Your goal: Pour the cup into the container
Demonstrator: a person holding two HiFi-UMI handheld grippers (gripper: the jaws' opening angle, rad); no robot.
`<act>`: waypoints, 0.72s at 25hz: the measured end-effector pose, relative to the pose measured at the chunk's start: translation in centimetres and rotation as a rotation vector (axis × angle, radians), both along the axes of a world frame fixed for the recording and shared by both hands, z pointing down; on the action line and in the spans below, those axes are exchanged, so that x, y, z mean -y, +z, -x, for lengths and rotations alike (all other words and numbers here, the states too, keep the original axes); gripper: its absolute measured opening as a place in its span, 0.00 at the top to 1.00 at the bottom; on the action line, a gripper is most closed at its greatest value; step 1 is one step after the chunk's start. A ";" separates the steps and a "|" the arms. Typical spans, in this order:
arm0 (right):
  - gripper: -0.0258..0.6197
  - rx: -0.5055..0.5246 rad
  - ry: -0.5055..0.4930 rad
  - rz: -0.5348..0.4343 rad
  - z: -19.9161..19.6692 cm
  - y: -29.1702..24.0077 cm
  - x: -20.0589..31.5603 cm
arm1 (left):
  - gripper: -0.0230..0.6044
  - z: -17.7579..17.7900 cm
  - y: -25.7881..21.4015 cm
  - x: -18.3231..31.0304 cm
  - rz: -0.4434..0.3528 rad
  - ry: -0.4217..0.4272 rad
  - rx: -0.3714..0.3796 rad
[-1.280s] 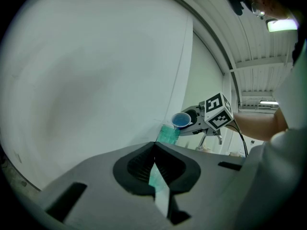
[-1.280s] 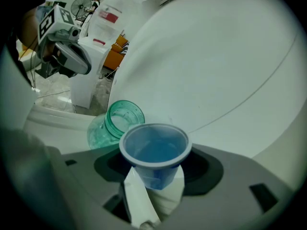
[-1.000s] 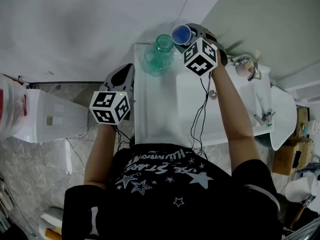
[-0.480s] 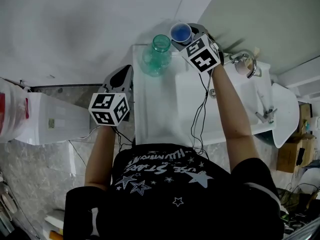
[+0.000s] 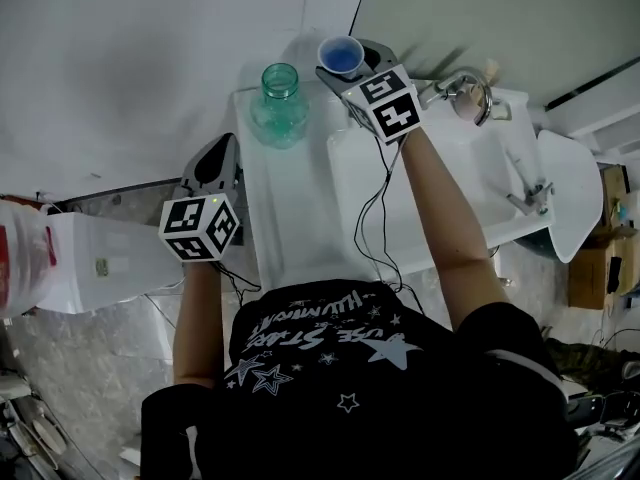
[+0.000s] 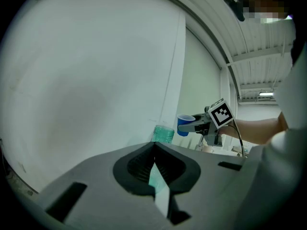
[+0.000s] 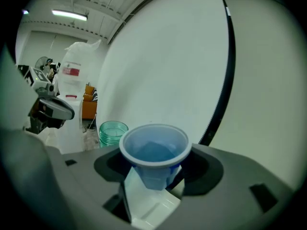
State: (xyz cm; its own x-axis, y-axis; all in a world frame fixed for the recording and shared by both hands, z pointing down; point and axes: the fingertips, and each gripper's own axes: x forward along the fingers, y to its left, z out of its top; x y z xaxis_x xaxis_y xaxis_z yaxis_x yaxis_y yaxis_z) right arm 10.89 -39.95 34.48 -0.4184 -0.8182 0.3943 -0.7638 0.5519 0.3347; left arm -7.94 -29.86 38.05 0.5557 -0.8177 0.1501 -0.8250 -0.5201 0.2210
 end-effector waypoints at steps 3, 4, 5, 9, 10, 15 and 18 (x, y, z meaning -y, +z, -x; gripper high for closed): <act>0.50 0.046 0.037 -0.012 -1.8 0.5 -0.2 | 0.95 -0.6 -0.2 0.2 -0.020 -0.003 0.035; 0.50 0.053 0.050 -0.013 -2.4 0.8 -0.2 | 0.95 -0.8 -0.2 0.3 -0.021 -0.005 0.038; 0.50 0.061 0.062 -0.014 -3.1 1.0 -0.3 | 0.95 -1.0 -0.2 0.4 -0.019 -0.008 0.039; 0.50 0.092 0.102 -0.011 -5.4 2.3 -0.4 | 0.95 -1.7 0.1 0.9 -0.007 -0.024 0.040; 0.50 0.098 0.110 -0.009 -5.9 2.7 -0.4 | 0.95 -1.9 0.3 1.0 -0.004 -0.027 0.041; 0.50 0.127 0.141 -0.003 -8.1 4.9 -0.4 | 0.95 -2.6 1.3 1.5 0.015 -0.050 0.053; 0.50 0.155 0.153 -0.003 -8.9 6.3 -0.4 | 0.95 -2.9 2.0 1.7 0.026 -0.066 0.061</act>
State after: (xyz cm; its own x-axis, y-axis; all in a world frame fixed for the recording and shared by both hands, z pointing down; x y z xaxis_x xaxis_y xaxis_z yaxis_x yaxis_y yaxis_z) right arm 19.81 -39.56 40.83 -0.3448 -0.8778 0.3327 -0.8809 0.4250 0.2083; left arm -5.06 -31.58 40.05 0.4900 -0.8476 0.2035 -0.8696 -0.4591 0.1817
